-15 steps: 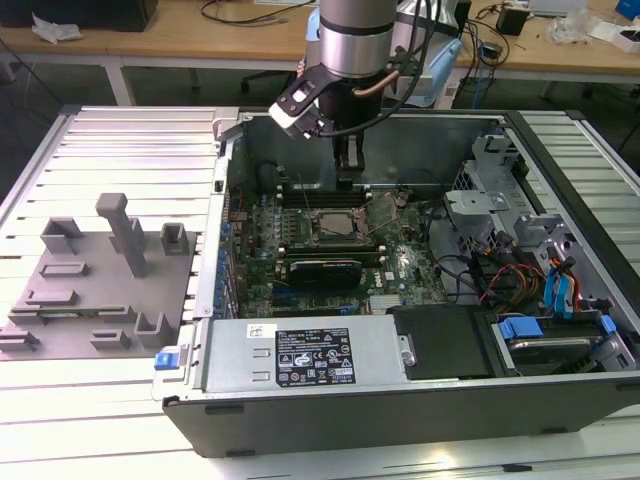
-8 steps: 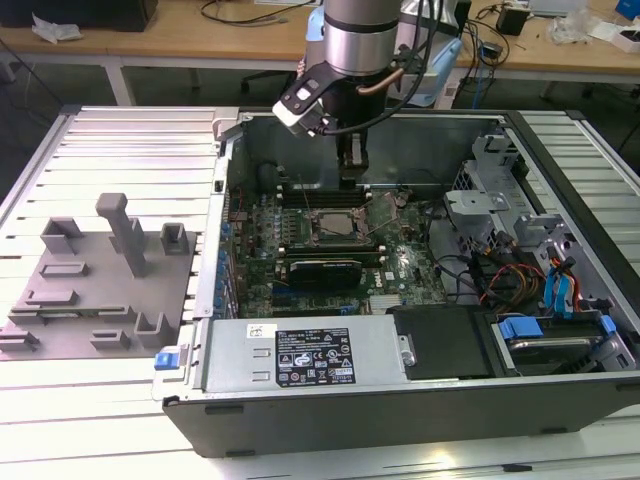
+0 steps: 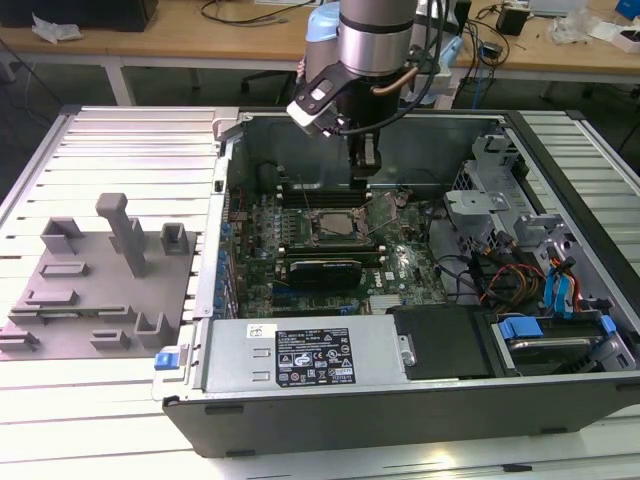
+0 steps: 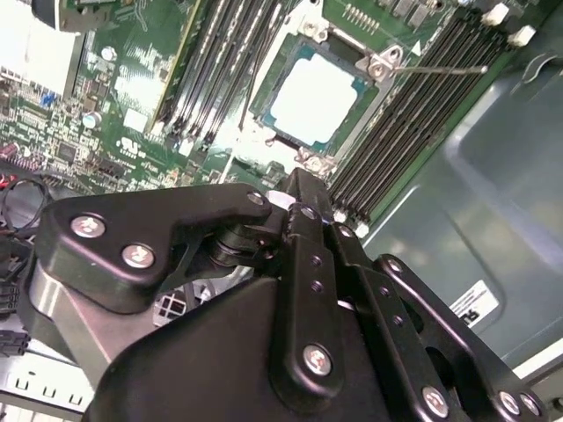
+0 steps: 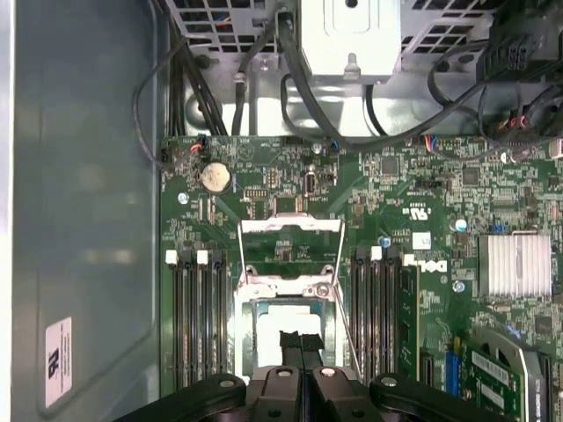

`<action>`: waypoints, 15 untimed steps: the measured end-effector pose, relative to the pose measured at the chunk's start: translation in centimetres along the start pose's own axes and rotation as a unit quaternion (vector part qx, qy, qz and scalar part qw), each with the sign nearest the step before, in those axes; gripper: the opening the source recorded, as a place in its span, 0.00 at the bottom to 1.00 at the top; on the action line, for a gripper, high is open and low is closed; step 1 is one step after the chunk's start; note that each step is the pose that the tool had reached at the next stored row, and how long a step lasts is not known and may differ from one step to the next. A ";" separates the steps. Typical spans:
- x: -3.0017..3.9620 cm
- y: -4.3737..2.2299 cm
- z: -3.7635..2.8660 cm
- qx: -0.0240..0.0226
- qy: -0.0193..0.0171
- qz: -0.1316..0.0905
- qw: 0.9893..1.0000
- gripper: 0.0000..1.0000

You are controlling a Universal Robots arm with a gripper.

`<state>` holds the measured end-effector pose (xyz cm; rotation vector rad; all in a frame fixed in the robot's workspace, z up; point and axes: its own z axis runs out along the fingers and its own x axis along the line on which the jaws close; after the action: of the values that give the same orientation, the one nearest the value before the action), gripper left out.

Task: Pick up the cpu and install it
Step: 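Close the cpu cover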

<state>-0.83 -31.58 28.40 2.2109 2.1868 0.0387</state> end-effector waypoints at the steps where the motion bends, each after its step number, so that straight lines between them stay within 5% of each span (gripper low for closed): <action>1: 0.00 0.17 0.00 0.000 0.000 0.000 1.000 0.11; 11: 0.03 2.58 0.11 0.000 0.000 0.000 1.000 0.11; 15: 0.04 4.08 0.16 0.000 0.000 0.000 1.000 0.11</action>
<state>3.25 -31.58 28.40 2.2111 2.1870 0.0382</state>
